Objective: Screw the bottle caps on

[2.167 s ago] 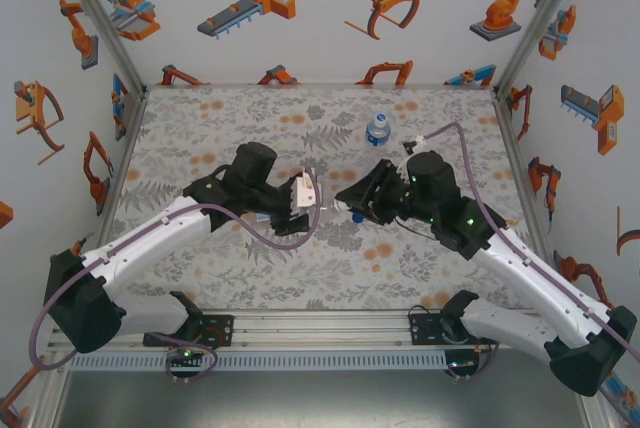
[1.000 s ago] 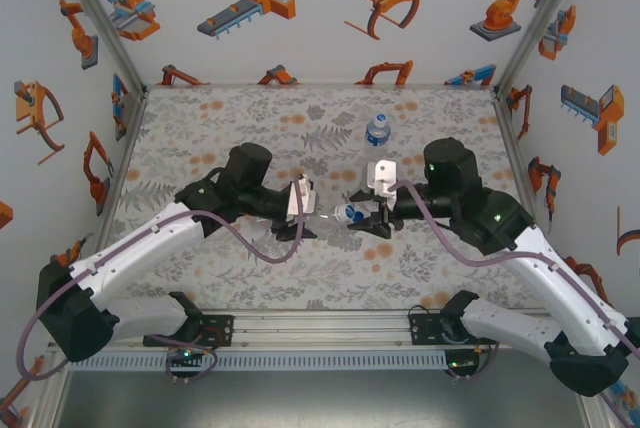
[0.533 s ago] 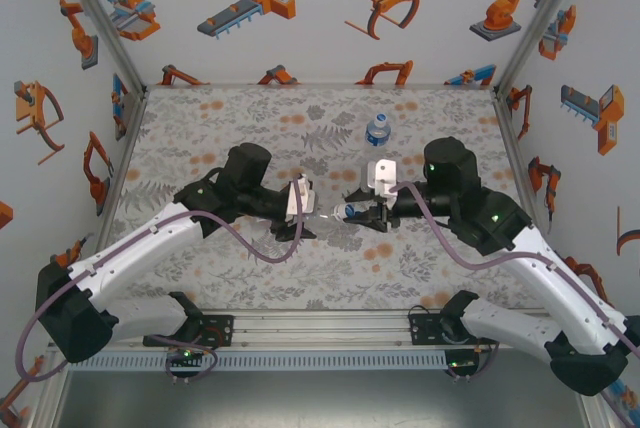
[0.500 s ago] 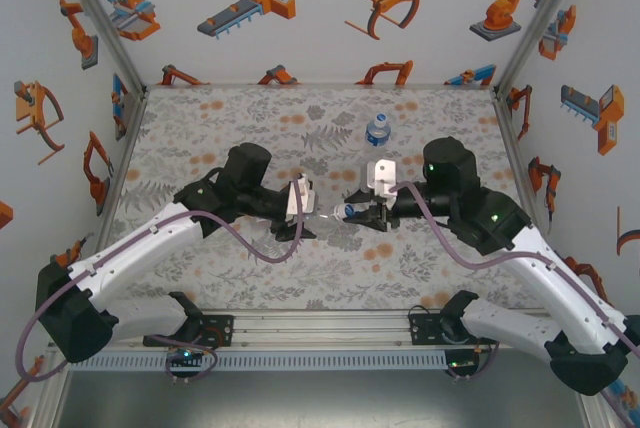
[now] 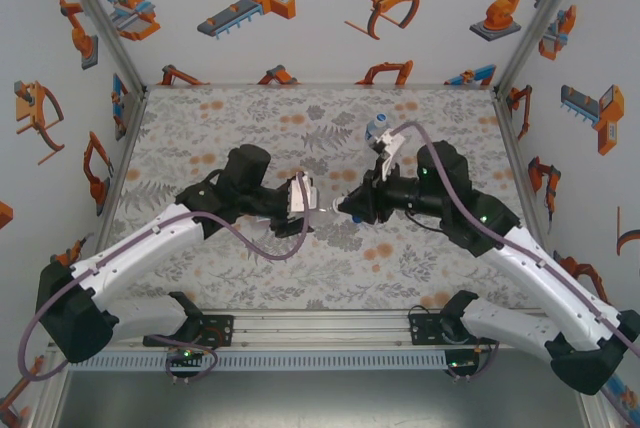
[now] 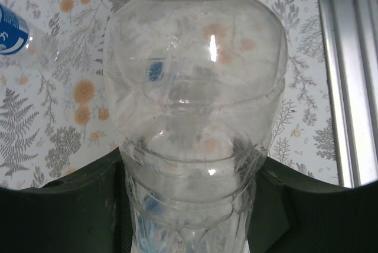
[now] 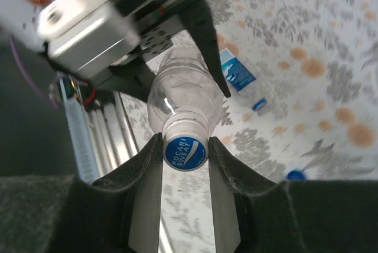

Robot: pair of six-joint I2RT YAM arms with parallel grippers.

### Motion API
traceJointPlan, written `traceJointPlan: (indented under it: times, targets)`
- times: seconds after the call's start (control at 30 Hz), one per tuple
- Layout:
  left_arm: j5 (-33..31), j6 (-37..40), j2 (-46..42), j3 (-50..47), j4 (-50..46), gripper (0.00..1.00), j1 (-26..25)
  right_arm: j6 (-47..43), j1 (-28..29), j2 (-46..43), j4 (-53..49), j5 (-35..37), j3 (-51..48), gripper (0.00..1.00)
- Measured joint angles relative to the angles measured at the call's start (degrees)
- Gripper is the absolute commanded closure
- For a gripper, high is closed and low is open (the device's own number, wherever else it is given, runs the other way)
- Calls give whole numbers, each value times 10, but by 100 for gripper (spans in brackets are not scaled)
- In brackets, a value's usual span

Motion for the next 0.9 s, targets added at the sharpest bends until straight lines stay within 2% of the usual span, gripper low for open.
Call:
traceJointPlan:
  times: [0.13,0.23,0.37,0.43,0.53,0.63,0.9]
  targets:
    - [-34,-7,10,-4,6,100,2,234,-1,9,9,72,-26,100]
    - [-50,-8,20,-6,5,100,4,368,-3,9,25,107,-55,100]
    - [-63,-9,32,-6,5,100,7,463,-4,13,38,132,-77,100]
    - [-64,-9,34,-6,5,100,8,483,-4,15,39,137,-78,88]
    - [-65,-8,35,-6,7,100,8,476,-4,14,39,140,-77,64]
    - [-50,-6,37,-3,17,100,6,420,-3,15,31,140,-59,48]
    - [6,8,37,10,32,100,-7,133,-3,-8,12,115,27,46]
